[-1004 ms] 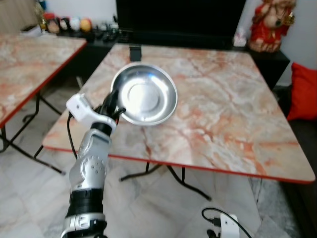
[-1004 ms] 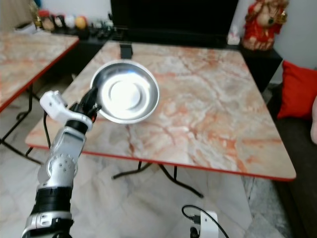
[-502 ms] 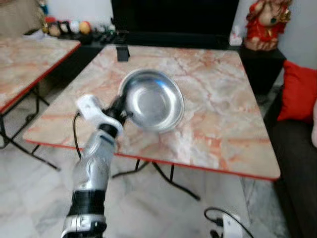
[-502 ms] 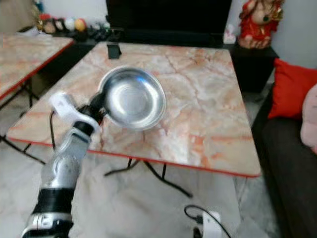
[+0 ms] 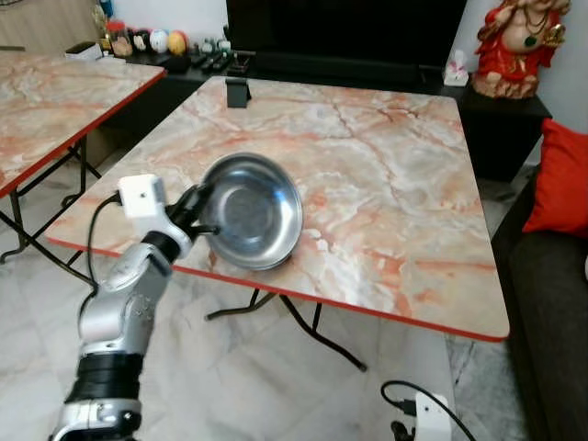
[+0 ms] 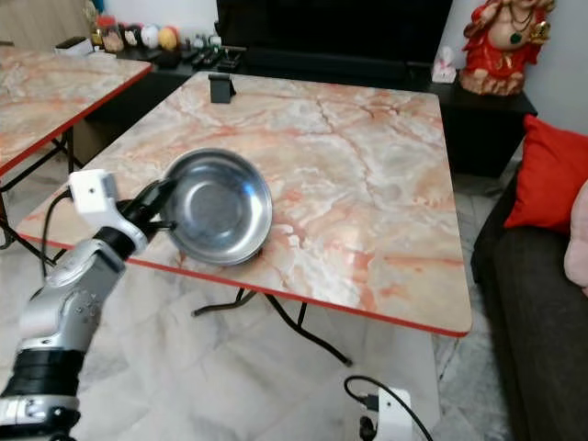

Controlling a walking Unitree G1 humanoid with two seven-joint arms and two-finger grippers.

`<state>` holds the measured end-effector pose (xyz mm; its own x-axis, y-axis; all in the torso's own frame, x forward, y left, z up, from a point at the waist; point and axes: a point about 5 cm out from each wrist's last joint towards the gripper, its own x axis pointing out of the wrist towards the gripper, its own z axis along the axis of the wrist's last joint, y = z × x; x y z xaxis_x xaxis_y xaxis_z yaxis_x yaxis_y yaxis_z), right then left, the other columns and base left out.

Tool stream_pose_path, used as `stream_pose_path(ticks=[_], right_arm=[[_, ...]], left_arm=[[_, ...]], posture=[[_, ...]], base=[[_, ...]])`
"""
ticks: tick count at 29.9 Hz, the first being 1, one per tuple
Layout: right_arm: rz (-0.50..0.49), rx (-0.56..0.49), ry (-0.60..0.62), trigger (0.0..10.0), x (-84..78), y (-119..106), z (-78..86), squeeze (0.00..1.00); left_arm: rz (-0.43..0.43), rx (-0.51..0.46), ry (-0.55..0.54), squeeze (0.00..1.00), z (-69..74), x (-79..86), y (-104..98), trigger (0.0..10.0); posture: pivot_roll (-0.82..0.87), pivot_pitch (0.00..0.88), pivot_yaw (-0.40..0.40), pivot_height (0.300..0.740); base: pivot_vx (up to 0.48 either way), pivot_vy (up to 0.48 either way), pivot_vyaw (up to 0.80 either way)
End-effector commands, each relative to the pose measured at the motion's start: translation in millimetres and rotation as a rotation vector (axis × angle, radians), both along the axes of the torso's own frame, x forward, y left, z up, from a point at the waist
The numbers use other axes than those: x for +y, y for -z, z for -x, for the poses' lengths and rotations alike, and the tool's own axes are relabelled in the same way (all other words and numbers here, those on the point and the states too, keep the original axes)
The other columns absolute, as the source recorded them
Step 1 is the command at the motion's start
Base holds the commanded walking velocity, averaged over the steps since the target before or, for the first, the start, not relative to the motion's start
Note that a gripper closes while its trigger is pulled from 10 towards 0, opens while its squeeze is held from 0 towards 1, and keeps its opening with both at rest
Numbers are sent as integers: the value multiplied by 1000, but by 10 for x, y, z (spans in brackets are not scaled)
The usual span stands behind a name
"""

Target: Setting the table

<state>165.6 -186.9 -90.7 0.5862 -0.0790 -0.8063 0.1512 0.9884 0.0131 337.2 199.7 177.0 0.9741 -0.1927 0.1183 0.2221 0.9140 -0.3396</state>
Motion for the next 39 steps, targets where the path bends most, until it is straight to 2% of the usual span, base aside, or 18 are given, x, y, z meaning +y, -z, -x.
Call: stream_pose_path(ticks=[1,3,5,8,19,34,39], right_arm=[[0,1,6,10000,-3,4,11,0],[-1,1,7,10000,1,5,13,0],[-3,1,10,10000,2,6,15,0],[-7,6,11,10000,4,10,22,0],[-13,17,1,10000,16,17,30,0],[-12,12,-1,10000,24,9,9,0],[-16,-13,10,10000,27,-7,-21,0]], left_arm=[[93,14,11,0,-10,-38,21,10000],[174,31,-2,0,-12,-47,61,10000],[194,30,-1,0,-8,-71,71,10000],[198,21,8,0,-3,-125,58,10000],[217,-2,-9,0,-25,-63,-27,10000],[246,-25,-10,0,-25,-100,-85,10000],[218,-38,-13,0,-30,-105,-110,10000]], posture=[[63,0,-21,740],[63,0,-21,740],[57,0,-21,740],[60,0,-23,740],[61,0,-22,740],[64,0,-27,740],[64,0,-25,740]], base=[[0,0,0],[0,0,0],[0,0,0],[0,0,0],[0,0,-757],[0,20,-744],[0,140,0]])
